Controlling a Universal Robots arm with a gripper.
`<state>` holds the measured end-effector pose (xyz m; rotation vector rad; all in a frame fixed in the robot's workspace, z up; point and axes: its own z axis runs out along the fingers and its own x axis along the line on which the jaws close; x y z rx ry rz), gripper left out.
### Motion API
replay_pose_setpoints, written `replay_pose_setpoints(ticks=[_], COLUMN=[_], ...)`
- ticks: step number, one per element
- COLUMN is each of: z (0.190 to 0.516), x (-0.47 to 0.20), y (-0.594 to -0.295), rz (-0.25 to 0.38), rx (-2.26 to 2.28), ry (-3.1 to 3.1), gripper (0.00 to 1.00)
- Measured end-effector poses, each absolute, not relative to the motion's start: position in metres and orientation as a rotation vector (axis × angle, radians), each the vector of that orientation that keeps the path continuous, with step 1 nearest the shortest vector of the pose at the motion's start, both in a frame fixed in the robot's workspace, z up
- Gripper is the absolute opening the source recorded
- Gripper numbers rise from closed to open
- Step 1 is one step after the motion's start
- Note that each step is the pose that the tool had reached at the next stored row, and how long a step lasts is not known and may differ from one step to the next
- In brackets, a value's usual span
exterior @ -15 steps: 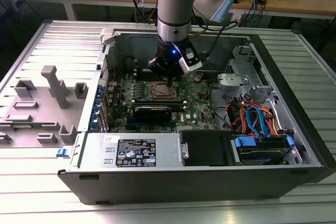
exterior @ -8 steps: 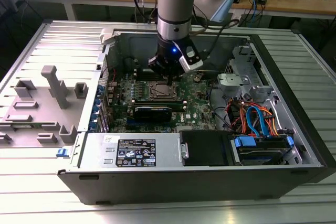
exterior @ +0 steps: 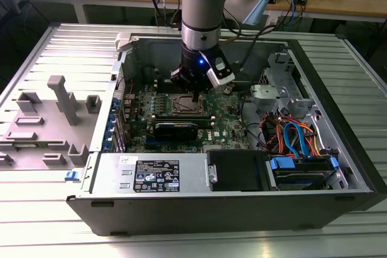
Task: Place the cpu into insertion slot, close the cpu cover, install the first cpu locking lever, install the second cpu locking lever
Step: 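Install the second cpu locking lever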
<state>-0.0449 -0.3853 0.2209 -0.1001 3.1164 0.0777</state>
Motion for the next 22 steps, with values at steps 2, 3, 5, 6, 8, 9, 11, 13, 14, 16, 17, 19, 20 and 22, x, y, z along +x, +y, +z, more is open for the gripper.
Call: replay_pose_setpoints(ticks=[2,3,5,6,8,9,11,13,14,16,17,19,20,22], z=[0.221,0.221,0.221,0.221,0.225,0.226,0.229,0.231,0.231,0.231,0.231,0.231,0.231,0.236], x=[-0.045,-0.045,-0.045,-0.045,-0.045,-0.045,-0.045,-0.045,-0.045,-0.045,-0.045,-0.045,-0.045,-0.045], y=[-0.390,-0.392,-0.395,-0.395,-0.396,-0.396,-0.396,-0.396,-0.396,-0.396,-0.396,-0.397,-0.407,-0.412], rz=[0.078,0.078,0.078,0.078,0.078,0.078,0.078,0.078,0.077,0.077,0.077,0.077,0.077,0.074], rx=[-0.100,-0.100,-0.100,-0.100,-0.100,-0.100,-0.100,-0.100,-0.100,-0.100,-0.100,-0.100,-0.100,-0.100], ry=[3.116,3.116,3.116,3.116,3.116,3.116,3.116,3.116,3.116,3.116,3.116,3.116,3.116,3.117], gripper=[0.11,0.11,0.11,0.11,0.11,0.11,0.11,0.11,0.11,0.11,0.11,0.11,0.11,0.11])
